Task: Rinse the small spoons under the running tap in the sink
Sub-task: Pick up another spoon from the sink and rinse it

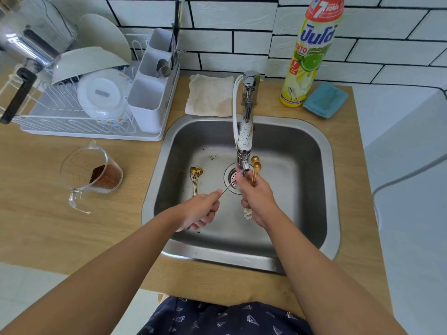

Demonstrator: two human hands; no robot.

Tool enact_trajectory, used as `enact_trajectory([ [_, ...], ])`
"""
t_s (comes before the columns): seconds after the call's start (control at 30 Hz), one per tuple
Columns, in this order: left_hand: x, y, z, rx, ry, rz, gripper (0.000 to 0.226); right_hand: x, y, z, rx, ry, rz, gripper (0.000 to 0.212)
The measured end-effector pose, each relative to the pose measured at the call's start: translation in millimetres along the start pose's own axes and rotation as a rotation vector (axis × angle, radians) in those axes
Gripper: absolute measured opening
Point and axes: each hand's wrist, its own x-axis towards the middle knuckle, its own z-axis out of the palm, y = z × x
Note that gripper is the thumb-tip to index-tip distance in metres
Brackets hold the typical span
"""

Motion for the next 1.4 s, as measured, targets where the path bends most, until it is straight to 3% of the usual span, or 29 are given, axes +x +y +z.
enact_trajectory([
  [0.07, -0.9, 0.3, 1.9, 0.003, -0.006, 0.02, 0.056, 1.2, -3.7, 2.0, 0.038, 0.025, 0.006, 0.007],
  [0.2, -0.6, -3.0, -0.6, 0.039, 0.024, 0.063, 0.058, 3.1, -1.0, -0.8, 0.067, 0.03, 0.0, 0.03],
  [0.3, 0.1, -7.2, -2.0, 0.028, 0.021, 0.049, 0.059, -0.9, 3.3, 0.4, 0.016, 0.015, -0.034, 0.007],
  [0.47, 0.6, -9.4, -0.6, -0.053, -0.032, 0.032, 0.058, 4.8, 2.6, 3.5, -0.03, 0.112, -0.063, 0.013],
  [0.57, -1.1, -9.2, -4.2, -0.103, -0.076, 0.029, 0.057, 4.6, -2.9, -1.4, 0.06, 0.015, -0.001, 0.021],
  [0.67, -0.7, -9.2, -6.5, -0.158, -0.116, -0.001, 0.057, 3.6, 2.4, -4.2, -0.043, -0.083, -0.089, 0.01],
  [0.77, -1.3, -10.0, -6.7, -0.161, -0.142, -0.014, 0.057, 4.0, 6.3, 0.7, -0.134, -0.036, -0.163, 0.014],
  [0.93, -0.8, -7.5, -4.7, 0.048, 0.032, 0.171, 0.036, 7.6, 2.4, -4.0, -0.041, 0.103, -0.157, 0.01],
  [1.07, 4.7, -4.7, -2.2, 0.097, 0.138, 0.268, 0.034, 3.8, 4.0, -1.1, -0.072, 0.196, -0.106, 0.025],
  [1.27, 9.3, -2.1, -0.1, -0.023, 0.084, 0.234, 0.035, -6.9, 3.6, 0.8, -0.103, 0.003, -0.023, 0.024],
  [1.4, 18.8, 5.7, 3.6, -0.001, 0.151, 0.265, 0.031, 1.4, -15.7, -11.5, 0.087, 0.236, -0.075, 0.028],
])
